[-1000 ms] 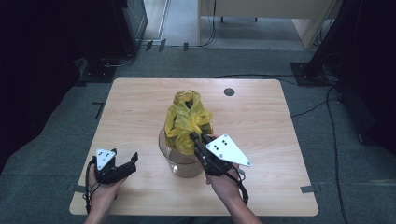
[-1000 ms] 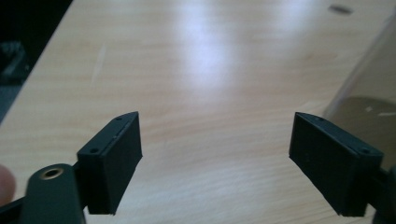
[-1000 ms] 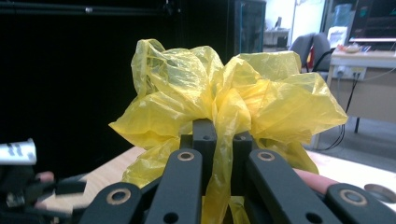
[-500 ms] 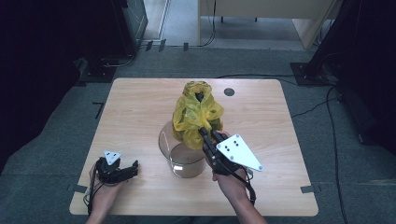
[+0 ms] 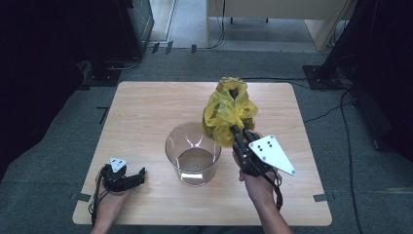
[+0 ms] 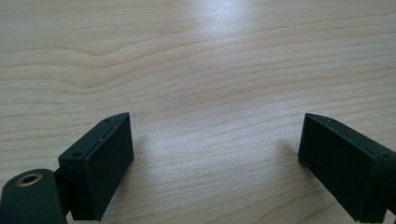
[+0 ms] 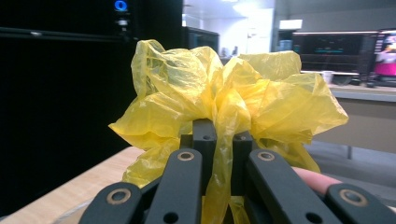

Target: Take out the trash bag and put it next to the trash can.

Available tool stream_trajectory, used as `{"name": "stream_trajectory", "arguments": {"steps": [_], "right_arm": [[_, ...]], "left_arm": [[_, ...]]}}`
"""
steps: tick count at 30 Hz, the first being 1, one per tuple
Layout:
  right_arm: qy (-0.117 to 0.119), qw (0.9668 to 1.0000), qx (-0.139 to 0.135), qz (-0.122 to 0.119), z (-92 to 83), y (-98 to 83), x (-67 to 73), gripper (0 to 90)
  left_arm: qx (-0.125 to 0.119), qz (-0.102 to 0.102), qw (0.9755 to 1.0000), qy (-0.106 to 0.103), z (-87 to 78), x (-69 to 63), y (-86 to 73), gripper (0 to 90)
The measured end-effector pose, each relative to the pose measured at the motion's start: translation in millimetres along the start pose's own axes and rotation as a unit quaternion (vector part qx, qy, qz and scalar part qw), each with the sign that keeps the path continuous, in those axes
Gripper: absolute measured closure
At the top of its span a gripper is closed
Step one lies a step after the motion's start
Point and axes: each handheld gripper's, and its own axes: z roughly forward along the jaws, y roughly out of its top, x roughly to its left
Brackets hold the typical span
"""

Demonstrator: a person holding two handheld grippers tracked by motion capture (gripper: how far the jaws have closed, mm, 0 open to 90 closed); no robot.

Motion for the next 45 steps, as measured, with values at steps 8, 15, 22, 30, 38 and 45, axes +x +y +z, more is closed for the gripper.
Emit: {"name": "stream_trajectory", "arguments": {"steps": [8, 15, 22, 30, 38, 45], "right_arm": [[-0.053, 0.9984, 0.012, -0.012, 4.6, -15.8, -28.2, 87.2], [-0.073, 0.9964, 0.043, -0.009, 16.7, -43.2, -41.8, 87.2], [-0.082, 0.9932, 0.081, 0.016, 51.9, -86.9, -48.7, 87.0], [-0.029, 0.9926, 0.104, 0.056, 83.8, -120.1, -44.1, 85.8], [0.003, 0.989, 0.137, 0.056, 88.3, -130.9, -44.1, 65.8], [-0.026, 0.9868, 0.145, 0.067, 80.2, -124.4, -52.2, 27.7]], "left_arm": [[0.0, 0.0, 1.0, 0.0, 0.0, 0.0, 0.0, 9.8], [0.0, 0.0, 1.0, 0.0, 0.0, -0.1, 0.0, 9.8], [-0.001, 0.002, 1.0, -0.003, 0.6, -0.6, 0.4, 9.7], [-0.001, 0.002, 1.0, -0.003, 0.7, -0.6, 0.5, 9.8], [0.0, 0.002, 1.0, -0.003, 0.6, -0.5, 0.5, 9.8], [-0.001, 0.002, 1.0, -0.003, 0.7, -0.6, 0.5, 9.7]]}}
